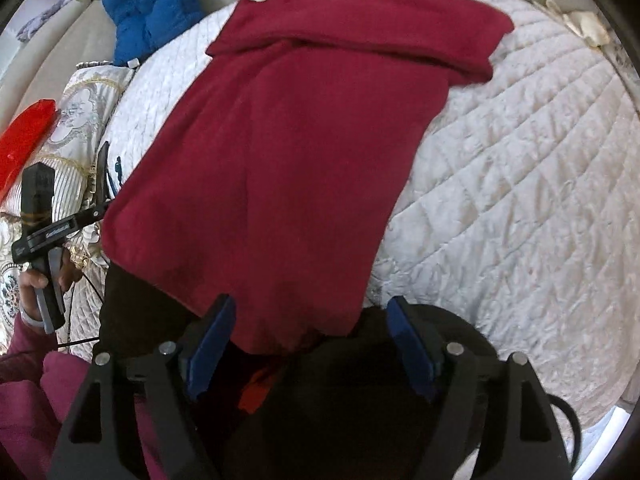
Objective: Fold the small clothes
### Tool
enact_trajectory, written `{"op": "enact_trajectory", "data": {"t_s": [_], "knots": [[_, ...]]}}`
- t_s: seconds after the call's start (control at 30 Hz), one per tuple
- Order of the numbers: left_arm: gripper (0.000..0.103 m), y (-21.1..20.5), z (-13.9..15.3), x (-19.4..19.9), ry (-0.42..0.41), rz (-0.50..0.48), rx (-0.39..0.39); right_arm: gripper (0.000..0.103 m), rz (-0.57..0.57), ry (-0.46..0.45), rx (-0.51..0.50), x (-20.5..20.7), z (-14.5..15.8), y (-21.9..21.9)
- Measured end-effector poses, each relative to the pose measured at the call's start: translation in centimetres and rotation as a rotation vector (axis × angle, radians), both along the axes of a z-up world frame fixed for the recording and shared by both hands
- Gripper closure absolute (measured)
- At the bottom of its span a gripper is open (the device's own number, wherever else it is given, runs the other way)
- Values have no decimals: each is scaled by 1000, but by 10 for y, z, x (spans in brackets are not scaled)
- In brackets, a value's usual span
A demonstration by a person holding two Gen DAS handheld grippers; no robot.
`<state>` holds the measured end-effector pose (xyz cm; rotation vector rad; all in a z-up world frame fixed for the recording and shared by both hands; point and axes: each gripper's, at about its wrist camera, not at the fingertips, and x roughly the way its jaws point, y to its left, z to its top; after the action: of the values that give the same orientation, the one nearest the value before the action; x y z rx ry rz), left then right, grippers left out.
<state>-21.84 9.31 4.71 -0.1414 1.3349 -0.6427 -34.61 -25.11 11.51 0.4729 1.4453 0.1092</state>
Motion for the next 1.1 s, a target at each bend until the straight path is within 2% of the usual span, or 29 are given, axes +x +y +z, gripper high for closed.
{"op": "enact_trajectory", "data": {"t_s": [0.17, 0.23, 0.33, 0.43, 0.57, 0.63, 0.7, 0.77, 0.87, 0.93, 0.97, 1.0, 1.1], "knots": [[79, 6, -1, -2, 56, -19, -49, 21, 41, 34, -4, 9, -9, 9], [78, 13, 1, -2, 85, -16, -110, 20, 56, 44, -2, 10, -11, 12], [71, 14, -1, -4, 121, -15, -172, 19, 73, 63, 15, 12, -18, 19], [71, 6, -7, -6, 125, -35, -146, 18, 104, 68, 10, 14, -22, 27], [71, 2, -9, -1, 145, -20, -164, 21, 89, 25, 77, 12, -20, 31], [71, 1, -10, -1, 145, -19, -162, 31, 59, -21, 92, 10, -16, 30], [71, 0, -10, -1, 146, -23, -157, 59, 37, -72, 98, 6, -10, 25], [71, 1, -9, -2, 145, -33, -151, 69, 10, -124, 121, 1, -2, 21], [71, -2, -7, -3, 140, -57, -146, 69, 7, -163, 160, -6, 3, 19], [71, -2, -9, -2, 156, -54, -154, 63, 14, -126, 176, -9, -3, 17], [71, -3, -11, -2, 164, -52, -157, 53, 2, -109, 197, -9, -8, 18], [71, -4, -13, -3, 174, -51, -164, 50, -13, -101, 222, -10, -13, 18], [70, -2, -17, -4, 193, -40, -181, 48, 1, -122, 221, -6, -14, 33]]}}
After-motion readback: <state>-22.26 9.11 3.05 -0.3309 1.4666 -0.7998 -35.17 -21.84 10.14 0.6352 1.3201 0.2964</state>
